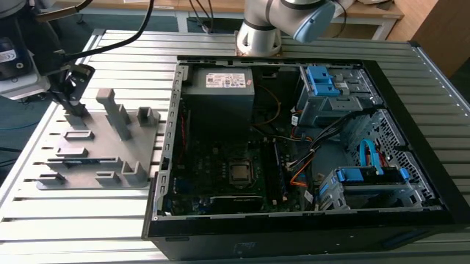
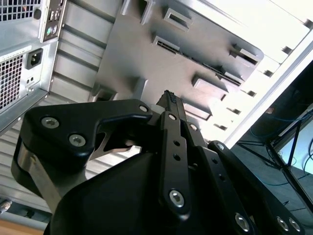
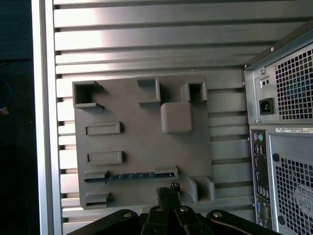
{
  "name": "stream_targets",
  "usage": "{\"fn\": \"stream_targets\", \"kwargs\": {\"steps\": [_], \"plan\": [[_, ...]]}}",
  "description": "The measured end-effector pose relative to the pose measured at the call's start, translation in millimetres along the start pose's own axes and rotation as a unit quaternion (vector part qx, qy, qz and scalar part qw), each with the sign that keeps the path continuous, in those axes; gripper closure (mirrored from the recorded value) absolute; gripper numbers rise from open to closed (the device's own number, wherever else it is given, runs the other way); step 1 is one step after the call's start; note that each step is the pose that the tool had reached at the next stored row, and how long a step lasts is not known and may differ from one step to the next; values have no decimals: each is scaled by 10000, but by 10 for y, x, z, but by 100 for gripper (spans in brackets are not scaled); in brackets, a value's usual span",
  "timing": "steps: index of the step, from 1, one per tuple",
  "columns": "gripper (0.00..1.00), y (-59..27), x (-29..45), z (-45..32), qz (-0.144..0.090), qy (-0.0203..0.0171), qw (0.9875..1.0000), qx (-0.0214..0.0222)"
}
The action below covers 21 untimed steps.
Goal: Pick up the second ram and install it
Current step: 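Reach for the second ram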
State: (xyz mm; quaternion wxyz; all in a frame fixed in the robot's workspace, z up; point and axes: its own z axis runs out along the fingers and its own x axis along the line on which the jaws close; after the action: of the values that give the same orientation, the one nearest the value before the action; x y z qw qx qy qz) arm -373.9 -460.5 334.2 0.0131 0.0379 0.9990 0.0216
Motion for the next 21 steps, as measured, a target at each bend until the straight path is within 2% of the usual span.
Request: {"fn": "stream_targets", "kwargs": {"steps": [13, 21], "plan": [[90, -24, 40, 104, 0, 0, 10000, 0], [90, -36, 92, 171, 0, 0, 10000, 0]]}}
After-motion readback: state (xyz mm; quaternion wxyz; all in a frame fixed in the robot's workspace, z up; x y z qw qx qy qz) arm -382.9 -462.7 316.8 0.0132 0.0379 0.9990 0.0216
